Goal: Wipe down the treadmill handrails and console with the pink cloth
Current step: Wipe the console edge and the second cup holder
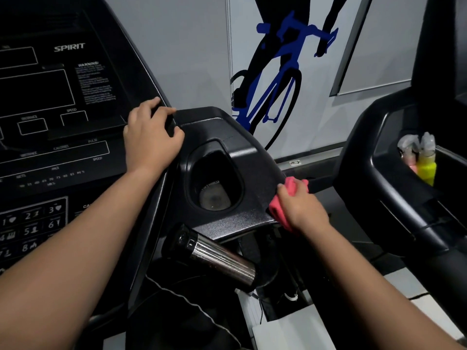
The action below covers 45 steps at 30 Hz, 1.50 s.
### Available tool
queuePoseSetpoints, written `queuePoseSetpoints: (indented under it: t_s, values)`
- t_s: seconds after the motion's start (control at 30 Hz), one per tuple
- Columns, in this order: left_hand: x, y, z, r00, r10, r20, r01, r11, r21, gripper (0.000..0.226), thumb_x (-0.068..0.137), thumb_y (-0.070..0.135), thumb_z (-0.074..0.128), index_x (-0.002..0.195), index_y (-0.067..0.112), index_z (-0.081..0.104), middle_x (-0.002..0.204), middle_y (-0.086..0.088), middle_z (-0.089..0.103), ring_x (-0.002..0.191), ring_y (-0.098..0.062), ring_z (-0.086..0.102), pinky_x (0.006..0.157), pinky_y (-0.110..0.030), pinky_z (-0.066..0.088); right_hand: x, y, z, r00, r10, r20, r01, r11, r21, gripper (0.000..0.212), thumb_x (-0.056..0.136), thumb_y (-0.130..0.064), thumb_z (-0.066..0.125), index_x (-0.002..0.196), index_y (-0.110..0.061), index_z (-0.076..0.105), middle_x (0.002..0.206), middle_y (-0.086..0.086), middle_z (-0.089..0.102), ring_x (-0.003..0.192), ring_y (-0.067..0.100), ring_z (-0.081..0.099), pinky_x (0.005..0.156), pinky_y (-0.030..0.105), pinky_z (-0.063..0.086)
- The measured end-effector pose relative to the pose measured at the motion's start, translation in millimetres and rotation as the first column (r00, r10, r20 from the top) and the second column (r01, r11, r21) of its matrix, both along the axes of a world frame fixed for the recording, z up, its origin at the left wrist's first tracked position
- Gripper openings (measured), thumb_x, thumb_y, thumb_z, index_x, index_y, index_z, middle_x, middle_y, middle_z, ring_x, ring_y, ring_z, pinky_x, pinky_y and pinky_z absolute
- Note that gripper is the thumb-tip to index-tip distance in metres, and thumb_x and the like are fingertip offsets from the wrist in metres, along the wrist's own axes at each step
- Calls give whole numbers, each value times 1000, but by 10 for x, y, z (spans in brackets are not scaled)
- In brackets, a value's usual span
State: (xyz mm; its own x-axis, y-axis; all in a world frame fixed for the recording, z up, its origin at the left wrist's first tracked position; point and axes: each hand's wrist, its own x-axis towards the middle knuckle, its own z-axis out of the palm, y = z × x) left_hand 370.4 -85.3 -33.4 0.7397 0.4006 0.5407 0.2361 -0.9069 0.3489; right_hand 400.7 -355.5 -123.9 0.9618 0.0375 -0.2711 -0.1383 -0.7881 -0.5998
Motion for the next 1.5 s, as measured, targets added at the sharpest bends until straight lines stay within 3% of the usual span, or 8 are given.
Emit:
queuePoseSetpoints:
  t_s: [0.17, 0.37, 0.73, 0.93, 1.1, 1.27, 1.4, 1.5]
  values:
    - [-2, -4, -8, 1000, -10, -6, 10, 1000, 13, 39, 87, 27, 57, 125, 19, 59, 144, -3, 41, 134, -26, 33, 107, -48, 30, -387, 388, 30, 954, 181, 240, -83, 925, -370, 67, 93, -58, 31, 150, -32, 9, 150, 27, 14, 128, 47, 31, 105, 56, 23]
    - [-4, -14, -14, 1000, -14, -13, 15, 1000, 18, 40, 88, 25, 56, 128, 18, 58, 146, -4, 40, 136, -25, 31, 108, -47, 30, -85, 611, 69, 901, 354, 250, -252, 898, -361, 64, 93, -54, 34, 149, -40, 9, 158, 16, -7, 140, 48, 1, 112, 58, 0]
    - [30, 14, -51, 1000, -11, 12, 10, 998, 56, 38, 86, 25, 58, 123, 17, 61, 143, -5, 45, 133, -25, 36, 105, -45, 33, 874, 1157, 196, 849, 361, 386, -289, 929, -233, 66, 92, -65, 24, 146, -47, -9, 158, 13, 4, 132, 45, 29, 108, 56, 23]
    - [70, 30, -41, 1000, 12, 9, -13, 997, 78, 35, 83, 26, 60, 117, 18, 63, 138, -5, 47, 127, -27, 38, 102, -44, 34, 982, 1698, 317, 742, 263, 617, -177, 964, -197, 58, 95, -57, 29, 147, -32, 26, 146, 16, 32, 122, 41, 40, 104, 53, 29]
    - [93, 46, -43, 1000, 21, 12, -22, 997, 77, 33, 81, 27, 61, 113, 19, 64, 135, -5, 47, 123, -26, 39, 100, -43, 35, 966, 2032, 334, 580, 285, 763, -203, 958, -203, 45, 91, -47, 32, 118, -26, 60, 127, 15, 54, 117, 40, 46, 101, 49, 23]
    - [88, 29, -35, 999, 26, 18, -27, 998, 58, 30, 84, 30, 59, 112, 20, 64, 136, -4, 46, 124, -25, 38, 101, -44, 33, 905, 2104, 320, 525, 328, 785, -276, 938, -208, 41, 90, -39, 34, 108, -23, 67, 115, 17, 60, 115, 41, 50, 103, 51, 19]
    - [81, 50, -32, 1000, 17, 11, -17, 1000, 22, 32, 82, 29, 61, 113, 23, 63, 137, 0, 44, 126, -22, 35, 102, -42, 32, 998, 1945, 338, 474, 461, 750, -385, 875, -295, 44, 88, -43, 36, 117, -24, 63, 123, 16, 57, 116, 40, 48, 102, 55, 29]
    - [69, 54, -17, 1000, 9, 4, -9, 1000, 5, 32, 83, 29, 62, 114, 24, 63, 138, 2, 43, 127, -21, 34, 103, -40, 31, 1093, 1747, 360, 507, 475, 719, -410, 867, -284, 51, 88, -48, 32, 127, -26, 56, 129, 16, 52, 114, 38, 49, 98, 51, 37]
